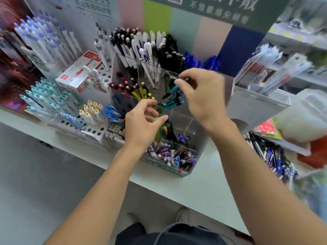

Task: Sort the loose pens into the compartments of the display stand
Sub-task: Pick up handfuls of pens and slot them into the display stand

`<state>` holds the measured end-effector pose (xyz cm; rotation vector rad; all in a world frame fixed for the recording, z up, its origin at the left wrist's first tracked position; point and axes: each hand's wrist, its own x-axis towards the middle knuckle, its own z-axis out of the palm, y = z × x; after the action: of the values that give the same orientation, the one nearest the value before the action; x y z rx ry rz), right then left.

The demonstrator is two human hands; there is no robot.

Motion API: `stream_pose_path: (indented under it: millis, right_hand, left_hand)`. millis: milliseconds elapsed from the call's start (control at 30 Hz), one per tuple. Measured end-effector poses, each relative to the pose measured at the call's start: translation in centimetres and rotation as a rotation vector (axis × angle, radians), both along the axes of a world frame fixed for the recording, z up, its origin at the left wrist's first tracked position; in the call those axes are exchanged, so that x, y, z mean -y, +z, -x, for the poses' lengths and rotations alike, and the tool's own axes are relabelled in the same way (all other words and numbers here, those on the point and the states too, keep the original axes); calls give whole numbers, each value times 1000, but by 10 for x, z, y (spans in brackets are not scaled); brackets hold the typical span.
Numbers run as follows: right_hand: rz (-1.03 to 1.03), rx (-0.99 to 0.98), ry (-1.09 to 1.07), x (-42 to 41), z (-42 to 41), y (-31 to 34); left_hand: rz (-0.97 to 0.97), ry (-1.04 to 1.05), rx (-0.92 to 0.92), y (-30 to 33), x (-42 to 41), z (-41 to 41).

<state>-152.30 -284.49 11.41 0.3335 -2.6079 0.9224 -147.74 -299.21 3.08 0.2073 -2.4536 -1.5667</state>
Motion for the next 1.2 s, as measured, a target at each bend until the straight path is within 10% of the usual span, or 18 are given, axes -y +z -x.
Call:
stream_pose_path:
  millis: [167, 333, 667, 900, 1200]
  right_hand:
    - [-181, 149, -90, 10, -6, -31]
    - [205, 328, -184, 4, -19, -48]
    - [240, 167, -126, -54, -50, -40]
    - [-24, 738, -698, -219, -98, -161]
    - [-388, 822, -550, -250, -97, -226]
  left_hand:
    - [33, -100, -60, -3, -2, 12]
    - [-72, -147, -37, -9, 1, 5]
    - [-230, 22, -107, -32, -49, -51]
    - [302, -696, 94, -73, -181, -45]
    - [716, -419, 635, -163, -248, 48]
